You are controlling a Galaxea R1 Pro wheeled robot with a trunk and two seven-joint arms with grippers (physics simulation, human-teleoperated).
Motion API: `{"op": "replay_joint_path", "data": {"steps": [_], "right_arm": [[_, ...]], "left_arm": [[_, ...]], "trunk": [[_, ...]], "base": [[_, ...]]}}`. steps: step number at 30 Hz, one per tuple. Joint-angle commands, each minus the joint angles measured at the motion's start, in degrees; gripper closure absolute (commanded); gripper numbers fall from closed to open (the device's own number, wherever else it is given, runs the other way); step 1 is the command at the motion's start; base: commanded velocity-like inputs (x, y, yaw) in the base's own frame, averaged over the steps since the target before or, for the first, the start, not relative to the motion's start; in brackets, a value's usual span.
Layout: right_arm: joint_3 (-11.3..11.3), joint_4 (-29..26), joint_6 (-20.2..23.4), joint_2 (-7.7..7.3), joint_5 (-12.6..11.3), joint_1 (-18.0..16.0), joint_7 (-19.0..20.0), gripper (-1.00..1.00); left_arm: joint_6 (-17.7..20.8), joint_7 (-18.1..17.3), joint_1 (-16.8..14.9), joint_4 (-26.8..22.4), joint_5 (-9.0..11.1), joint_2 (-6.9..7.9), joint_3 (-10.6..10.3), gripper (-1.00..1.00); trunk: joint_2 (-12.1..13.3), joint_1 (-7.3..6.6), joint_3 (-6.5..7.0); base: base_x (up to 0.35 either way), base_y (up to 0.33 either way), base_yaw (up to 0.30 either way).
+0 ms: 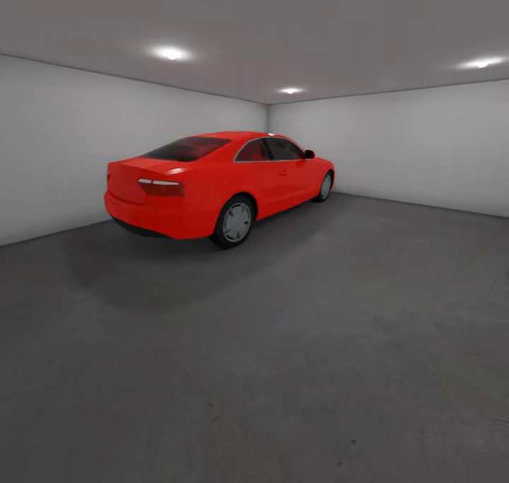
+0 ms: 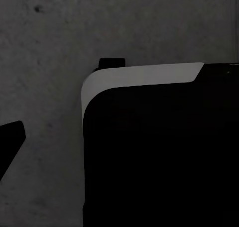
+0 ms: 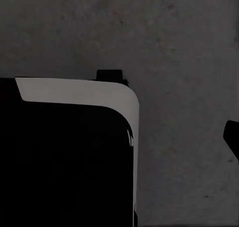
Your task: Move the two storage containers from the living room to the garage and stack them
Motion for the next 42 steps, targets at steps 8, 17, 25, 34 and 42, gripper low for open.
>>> {"op": "replay_joint_path", "data": {"steps": [8,17,25,34,42], "right_arm": [[-0.02,-0.08,0.18,-0.03,0.02,-0.01,0.15,-1.00],[-0.02,-0.07,0.18,-0.02,0.02,-0.01,0.15,-1.00],[-0.02,-0.07,0.18,-0.04,0.02,-0.02,0.15,-1.00],[-0.02,-0.07,0.18,-0.06,0.02,-0.02,0.15,-1.00],[-0.02,-0.07,0.18,-0.06,0.02,-0.01,0.15,-1.00]], "left_arm": [[0.40,-0.11,0.07,-0.25,-0.02,0.01,0.03,-1.00],[0.41,-0.11,0.07,-0.25,-0.02,0.01,0.03,-1.00],[0.40,-0.11,0.07,-0.25,-0.02,0.01,0.03,-1.00],[0.41,-0.11,0.07,-0.25,-0.02,0.01,0.03,-1.00],[0.40,-0.11,0.07,-0.25,-0.02,0.01,0.03,-1.00]], "trunk": [[-0.03,0.00,-0.05],[-0.03,0.00,-0.05],[-0.03,0.00,-0.05],[-0.03,0.00,-0.05],[-0.03,0.00,-0.05]], "base": [[0.000,0.000,-0.263],[0.000,0.000,-0.263],[0.000,0.000,-0.263],[0.000,0.000,-0.263],[0.000,0.000,-0.263]]}}
